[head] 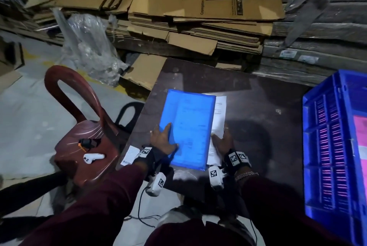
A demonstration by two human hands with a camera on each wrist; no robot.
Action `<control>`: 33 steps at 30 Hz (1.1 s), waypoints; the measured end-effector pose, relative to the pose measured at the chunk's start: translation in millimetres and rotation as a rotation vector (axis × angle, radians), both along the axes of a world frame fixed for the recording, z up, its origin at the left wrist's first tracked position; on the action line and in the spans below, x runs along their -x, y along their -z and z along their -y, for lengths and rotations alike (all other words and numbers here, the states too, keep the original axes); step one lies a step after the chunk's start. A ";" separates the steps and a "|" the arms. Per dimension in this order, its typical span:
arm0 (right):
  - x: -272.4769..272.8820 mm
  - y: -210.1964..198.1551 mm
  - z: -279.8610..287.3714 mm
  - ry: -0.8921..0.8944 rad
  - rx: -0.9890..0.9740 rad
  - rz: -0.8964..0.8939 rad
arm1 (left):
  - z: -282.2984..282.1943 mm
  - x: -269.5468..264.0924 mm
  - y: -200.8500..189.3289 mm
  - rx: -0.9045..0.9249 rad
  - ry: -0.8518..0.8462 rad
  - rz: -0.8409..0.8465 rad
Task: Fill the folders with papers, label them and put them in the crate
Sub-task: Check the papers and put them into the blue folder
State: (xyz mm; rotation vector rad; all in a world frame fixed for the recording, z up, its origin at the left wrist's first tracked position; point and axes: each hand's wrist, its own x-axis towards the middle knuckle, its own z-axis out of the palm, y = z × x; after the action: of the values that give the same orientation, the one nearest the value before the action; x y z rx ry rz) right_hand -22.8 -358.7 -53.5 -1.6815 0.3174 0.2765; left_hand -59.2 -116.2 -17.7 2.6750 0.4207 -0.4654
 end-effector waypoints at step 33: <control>6.5 9.9 -5.5 -0.441 0.459 -0.044 | -41.8 -28.9 9.9 0.223 0.272 -0.053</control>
State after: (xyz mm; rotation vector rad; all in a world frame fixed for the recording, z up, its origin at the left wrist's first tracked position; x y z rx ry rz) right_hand -29.3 -353.2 -63.4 -2.1962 0.0341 0.6028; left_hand -30.2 -74.4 -27.6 2.5144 0.0143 -0.6245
